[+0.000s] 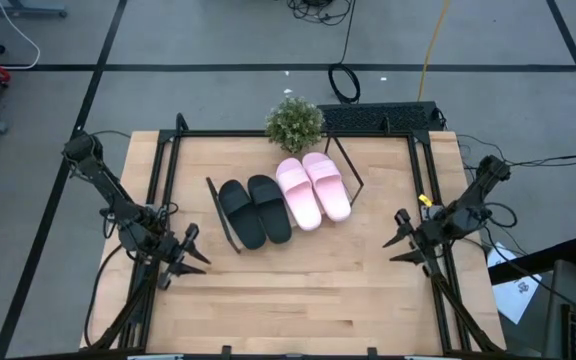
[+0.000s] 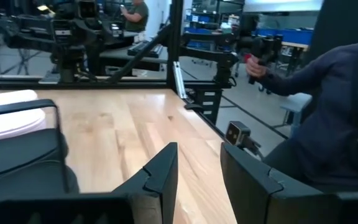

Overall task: Pick and place slides into the shelf
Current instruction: Return to Home Position

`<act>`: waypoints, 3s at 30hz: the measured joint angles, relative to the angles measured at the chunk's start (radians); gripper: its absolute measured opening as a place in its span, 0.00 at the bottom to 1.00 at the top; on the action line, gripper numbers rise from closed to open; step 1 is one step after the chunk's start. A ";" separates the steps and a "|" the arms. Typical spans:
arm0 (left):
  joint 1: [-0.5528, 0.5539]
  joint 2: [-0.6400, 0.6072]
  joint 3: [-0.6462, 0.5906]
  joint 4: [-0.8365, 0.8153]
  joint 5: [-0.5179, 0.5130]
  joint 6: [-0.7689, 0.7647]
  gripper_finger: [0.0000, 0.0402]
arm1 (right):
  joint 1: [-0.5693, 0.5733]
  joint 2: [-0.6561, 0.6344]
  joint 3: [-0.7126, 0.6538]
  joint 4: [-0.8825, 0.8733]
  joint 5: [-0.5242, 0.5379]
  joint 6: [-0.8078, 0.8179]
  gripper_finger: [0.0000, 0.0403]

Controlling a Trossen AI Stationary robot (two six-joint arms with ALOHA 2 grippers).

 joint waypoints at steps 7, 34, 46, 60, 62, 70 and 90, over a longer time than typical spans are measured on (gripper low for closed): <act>0.014 0.000 0.000 -0.002 -0.014 0.000 0.30 | -0.005 0.002 -0.056 0.040 -0.014 -0.005 0.41; 0.058 0.000 0.001 -0.017 -0.045 0.014 0.30 | -0.177 0.125 -0.060 0.037 -0.081 -0.095 0.41; 0.058 0.000 0.001 -0.017 -0.046 0.014 0.30 | -0.177 0.125 -0.061 0.042 -0.082 -0.084 0.41; 0.058 0.000 0.001 -0.017 -0.047 0.014 0.30 | -0.177 0.125 -0.061 0.044 -0.082 -0.084 0.41; 0.058 0.000 0.001 -0.017 -0.047 0.014 0.30 | -0.177 0.125 -0.061 0.044 -0.082 -0.084 0.41; 0.058 0.000 0.001 -0.017 -0.047 0.014 0.30 | -0.177 0.125 -0.061 0.044 -0.082 -0.084 0.41; 0.058 0.000 0.001 -0.017 -0.047 0.014 0.30 | -0.177 0.125 -0.061 0.045 -0.082 -0.083 0.41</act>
